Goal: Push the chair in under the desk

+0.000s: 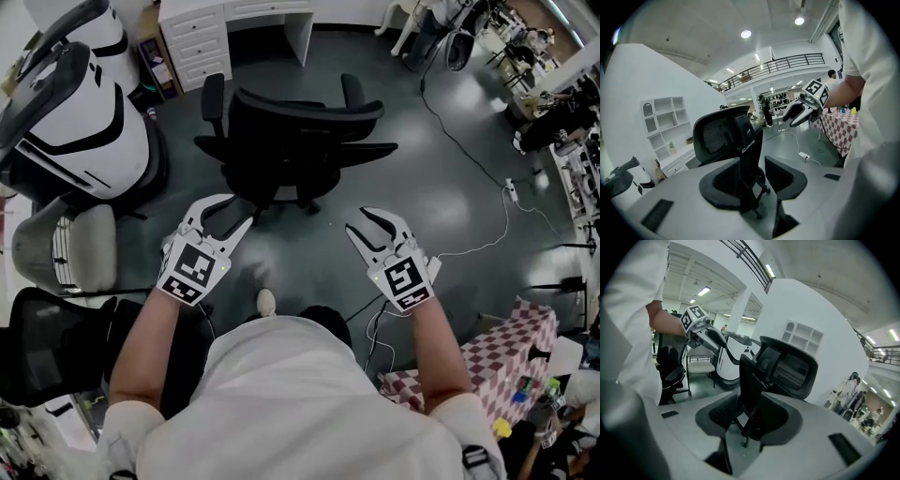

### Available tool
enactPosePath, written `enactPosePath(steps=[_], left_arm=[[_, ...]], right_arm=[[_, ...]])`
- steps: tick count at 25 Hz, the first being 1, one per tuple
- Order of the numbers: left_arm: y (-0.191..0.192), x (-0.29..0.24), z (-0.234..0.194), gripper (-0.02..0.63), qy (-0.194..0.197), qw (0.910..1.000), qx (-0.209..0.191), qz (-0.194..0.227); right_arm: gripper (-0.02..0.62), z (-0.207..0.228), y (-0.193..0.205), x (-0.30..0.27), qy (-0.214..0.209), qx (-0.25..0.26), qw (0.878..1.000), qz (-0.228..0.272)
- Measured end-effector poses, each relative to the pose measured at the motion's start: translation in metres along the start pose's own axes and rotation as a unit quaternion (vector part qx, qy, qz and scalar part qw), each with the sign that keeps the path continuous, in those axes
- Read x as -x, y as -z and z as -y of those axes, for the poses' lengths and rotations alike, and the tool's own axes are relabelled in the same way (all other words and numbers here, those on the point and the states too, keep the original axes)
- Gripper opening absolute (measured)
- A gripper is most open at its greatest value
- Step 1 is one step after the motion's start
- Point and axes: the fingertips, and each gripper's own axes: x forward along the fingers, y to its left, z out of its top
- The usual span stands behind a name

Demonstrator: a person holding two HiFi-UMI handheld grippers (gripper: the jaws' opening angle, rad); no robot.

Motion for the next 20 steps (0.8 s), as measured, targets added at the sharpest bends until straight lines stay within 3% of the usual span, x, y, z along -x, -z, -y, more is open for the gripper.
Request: enactPosePath(steps=[9, 20], left_arm=[[-0.011, -0.053, -0.042, 0.164, 0.009, 0.9979, -0.059, -0.026], [-0.007, -0.109, -0.074, 0.166, 0.0, 0.9889, -0.119, -0.088]], right_arm=[[0.16, 0.046, 0.0, -0.045, -0.018, 0.05, 0.998, -0.026], [0.16, 0.101, 0.007, -0.101, -0.061, 0.127, 0.989, -0.05]])
